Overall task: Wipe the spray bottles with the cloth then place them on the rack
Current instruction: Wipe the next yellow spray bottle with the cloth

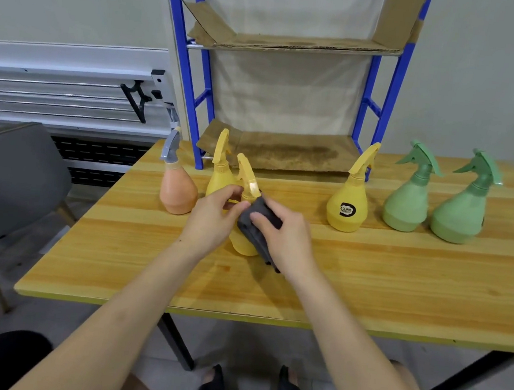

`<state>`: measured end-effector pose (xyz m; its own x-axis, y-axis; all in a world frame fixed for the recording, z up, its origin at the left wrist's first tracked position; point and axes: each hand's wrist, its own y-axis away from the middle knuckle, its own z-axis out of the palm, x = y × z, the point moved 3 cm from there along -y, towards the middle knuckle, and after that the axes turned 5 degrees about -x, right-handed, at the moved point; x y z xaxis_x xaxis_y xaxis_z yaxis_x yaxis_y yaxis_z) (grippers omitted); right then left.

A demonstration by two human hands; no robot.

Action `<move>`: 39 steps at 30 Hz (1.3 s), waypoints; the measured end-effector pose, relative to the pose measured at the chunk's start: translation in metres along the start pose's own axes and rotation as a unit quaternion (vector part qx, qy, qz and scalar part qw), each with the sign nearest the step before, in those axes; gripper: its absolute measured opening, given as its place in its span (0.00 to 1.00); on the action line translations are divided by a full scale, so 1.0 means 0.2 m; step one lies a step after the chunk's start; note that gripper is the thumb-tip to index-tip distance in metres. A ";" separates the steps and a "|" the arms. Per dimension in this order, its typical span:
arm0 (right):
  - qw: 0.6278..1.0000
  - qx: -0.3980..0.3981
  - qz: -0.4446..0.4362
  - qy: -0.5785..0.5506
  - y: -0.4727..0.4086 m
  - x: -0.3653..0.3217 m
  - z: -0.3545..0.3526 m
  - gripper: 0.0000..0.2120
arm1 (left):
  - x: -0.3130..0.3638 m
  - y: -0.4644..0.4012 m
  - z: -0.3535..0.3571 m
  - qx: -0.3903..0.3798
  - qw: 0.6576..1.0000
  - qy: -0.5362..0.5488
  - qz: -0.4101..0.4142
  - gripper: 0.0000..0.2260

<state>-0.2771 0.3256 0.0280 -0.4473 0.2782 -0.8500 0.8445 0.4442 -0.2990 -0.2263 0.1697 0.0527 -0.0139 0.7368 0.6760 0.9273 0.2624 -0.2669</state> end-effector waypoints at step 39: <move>0.998 0.000 0.016 -0.056 0.03 0.02 0.07 0.15 | -0.14 0.07 -0.05 0.000 0.997 0.070 0.019 0.15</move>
<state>-0.2704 0.3169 0.0165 -0.3840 0.1947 -0.9026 0.8581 0.4361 -0.2710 -0.2095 0.1457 0.0371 0.0738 0.6520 0.7546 0.9261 0.2360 -0.2945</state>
